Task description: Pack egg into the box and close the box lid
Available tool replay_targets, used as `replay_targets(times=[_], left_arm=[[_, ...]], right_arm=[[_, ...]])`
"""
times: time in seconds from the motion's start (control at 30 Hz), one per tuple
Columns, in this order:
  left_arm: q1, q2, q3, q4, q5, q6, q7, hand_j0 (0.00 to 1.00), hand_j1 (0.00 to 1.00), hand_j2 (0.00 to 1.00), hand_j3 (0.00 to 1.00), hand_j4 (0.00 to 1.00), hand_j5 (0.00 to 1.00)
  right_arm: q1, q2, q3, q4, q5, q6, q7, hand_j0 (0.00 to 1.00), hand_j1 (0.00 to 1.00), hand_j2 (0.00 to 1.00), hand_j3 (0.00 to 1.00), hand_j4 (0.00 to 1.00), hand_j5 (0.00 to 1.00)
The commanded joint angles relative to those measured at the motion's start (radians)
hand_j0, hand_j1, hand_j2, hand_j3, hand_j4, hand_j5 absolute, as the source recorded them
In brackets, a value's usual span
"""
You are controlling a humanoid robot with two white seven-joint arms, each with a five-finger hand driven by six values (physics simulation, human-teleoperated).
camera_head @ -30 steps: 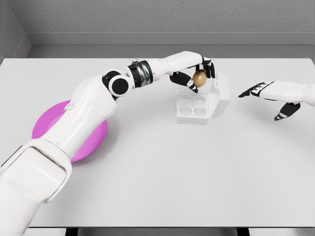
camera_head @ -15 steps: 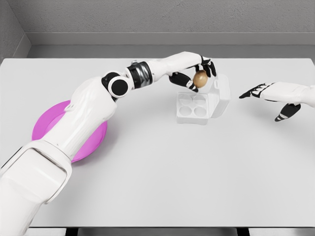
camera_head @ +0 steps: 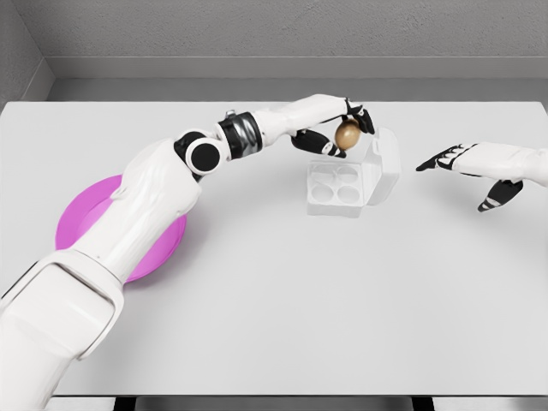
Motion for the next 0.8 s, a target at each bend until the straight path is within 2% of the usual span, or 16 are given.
replay_targets(times=[0.0,0.1,0.27,0.57,0.63,0.73,0.77], left_arm=[[0.000,0.001,0.003,-0.004,0.009,-0.001,0.000,0.60,0.60,0.60,0.60,0.60,0.60],[0.003,0.001,0.004,-0.016,0.011,-0.001,0.000,0.60,0.60,0.60,0.60,0.60,0.60],[0.021,0.015,0.029,-0.042,0.013,-0.001,0.000,0.68,0.68,0.68,0.68,0.68,0.68],[0.012,0.053,0.029,-0.041,0.014,0.000,0.000,0.74,0.74,0.74,0.74,0.74,0.74],[0.005,0.087,0.056,-0.041,0.022,-0.004,-0.001,0.74,0.74,0.74,0.74,0.74,0.74],[0.006,0.105,0.072,-0.048,0.045,-0.006,-0.001,0.79,0.79,0.79,0.79,0.79,0.79],[0.008,0.153,0.070,-0.099,0.094,-0.007,0.000,0.88,0.88,0.88,0.88,0.88,0.88]], right_arm=[[0.000,0.000,-0.001,0.000,-0.005,0.003,0.000,1.00,1.00,1.00,1.00,1.00,1.00],[0.000,-0.001,-0.001,-0.002,-0.005,0.003,0.000,1.00,1.00,1.00,1.00,1.00,1.00],[0.000,-0.001,-0.001,-0.002,-0.005,0.003,0.000,1.00,1.00,1.00,1.00,1.00,1.00],[0.000,-0.001,-0.001,-0.002,-0.005,0.003,0.000,1.00,1.00,1.00,1.00,1.00,1.00],[0.000,-0.001,-0.001,-0.003,-0.005,0.003,0.000,1.00,1.00,1.00,1.00,1.00,1.00],[0.000,-0.001,-0.001,-0.002,-0.005,0.003,0.000,1.00,1.00,1.00,1.00,1.00,1.00],[-0.002,0.000,0.002,0.000,-0.005,0.003,0.000,1.00,1.00,1.00,1.00,1.00,1.00]])
